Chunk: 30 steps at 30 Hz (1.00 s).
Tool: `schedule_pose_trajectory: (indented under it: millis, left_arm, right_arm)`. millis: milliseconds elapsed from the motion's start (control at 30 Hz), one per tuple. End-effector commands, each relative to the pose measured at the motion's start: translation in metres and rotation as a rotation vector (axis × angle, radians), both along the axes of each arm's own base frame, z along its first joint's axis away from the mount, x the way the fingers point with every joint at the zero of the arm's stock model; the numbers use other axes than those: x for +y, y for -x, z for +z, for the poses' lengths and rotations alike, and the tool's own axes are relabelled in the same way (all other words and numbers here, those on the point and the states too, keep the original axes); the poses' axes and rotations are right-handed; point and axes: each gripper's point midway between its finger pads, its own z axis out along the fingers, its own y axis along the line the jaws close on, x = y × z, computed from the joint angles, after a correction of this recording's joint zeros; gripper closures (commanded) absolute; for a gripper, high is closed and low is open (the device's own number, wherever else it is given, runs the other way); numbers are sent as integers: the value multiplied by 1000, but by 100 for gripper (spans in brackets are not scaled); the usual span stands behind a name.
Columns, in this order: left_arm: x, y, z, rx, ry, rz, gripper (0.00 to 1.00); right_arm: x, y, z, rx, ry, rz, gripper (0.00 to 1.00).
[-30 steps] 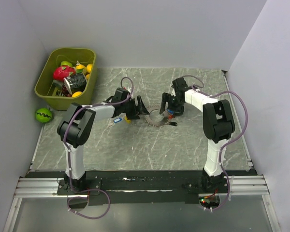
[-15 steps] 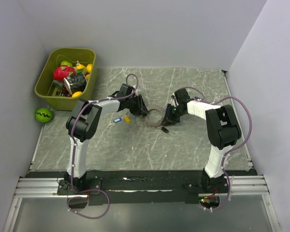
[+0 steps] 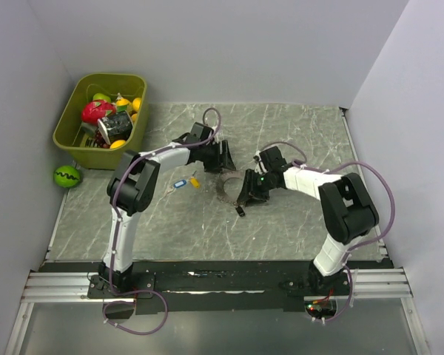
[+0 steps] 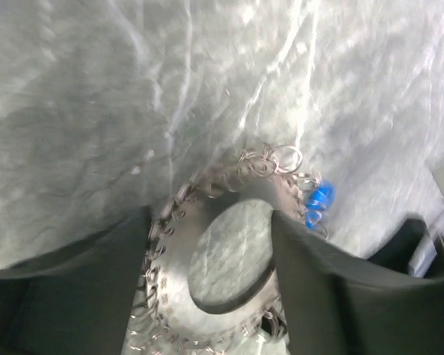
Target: Put the keys on the keyring
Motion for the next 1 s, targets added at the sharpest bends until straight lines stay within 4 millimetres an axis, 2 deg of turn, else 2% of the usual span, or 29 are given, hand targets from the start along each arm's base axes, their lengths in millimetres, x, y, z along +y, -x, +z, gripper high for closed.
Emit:
schedule_pose_trajectory:
  millis: [0, 33, 67, 100, 167, 200, 233, 267, 300, 333, 367, 400, 433, 467, 500, 533, 600, 633, 733, 900, 967]
  left_arm:
    - [8, -21, 66, -207, -24, 53, 24]
    - [13, -18, 63, -206, -39, 62, 18]
    - [18, -18, 68, -226, -49, 78, 17]
    - [21, -17, 81, -251, -44, 84, 16]
    - [29, -8, 83, -239, -65, 91, 15]
    - [33, -6, 95, -265, -62, 102, 15]
    - [39, 1, 89, -259, -72, 106, 14]
    - [43, 4, 90, -267, -73, 114, 14]
    - [48, 6, 103, -291, -64, 135, 14]
    - [54, 15, 95, -269, -72, 139, 14]
    - [60, 16, 98, -273, -63, 151, 14]
    - [63, 19, 109, -285, -41, 160, 14]
    - [67, 28, 102, -263, -35, 152, 13]
    - [70, 29, 105, -276, -16, 155, 13]
    - [71, 33, 117, -296, 14, 150, 12]
    - [75, 43, 107, -275, 19, 144, 10]
    - [78, 48, 116, -293, 59, 145, 7]
    - [81, 56, 107, -276, 57, 139, 7]
    - [85, 71, 99, -267, 69, 121, 7]
    - [78, 86, 93, -251, 139, 78, 8]
    - [72, 87, 97, -250, 186, 64, 8]
  right_arm:
    - [11, -1, 41, -119, -73, 38, 39]
    - [10, -3, 43, -135, -68, 35, 35]
    - [9, -3, 43, -150, -61, 38, 31]
    - [7, -5, 46, -162, -49, 29, 27]
    - [5, -11, 54, -191, -33, 34, 25]
    - [4, -13, 56, -206, -26, 33, 22]
    - [3, -18, 59, -224, -16, 24, 22]
    - [3, -23, 63, -253, -9, 33, 21]
    - [3, -25, 62, -247, 2, 35, 21]
    - [2, -29, 62, -252, 16, 33, 21]
    - [3, -38, 70, -278, 23, 40, 21]
    - [4, -40, 70, -277, 27, 40, 21]
    - [5, -44, 71, -287, 23, 41, 21]
    - [7, -47, 73, -299, 21, 44, 21]
    - [7, -49, 72, -296, 24, 46, 21]
    - [8, -49, 71, -296, 22, 52, 21]
    - [11, -50, 75, -304, 8, 67, 21]
    - [13, -51, 77, -320, -5, 71, 21]
    - [11, -53, 76, -338, 3, 75, 20]
    - [11, -52, 74, -340, 10, 86, 20]
    - [10, -51, 72, -325, 19, 87, 21]
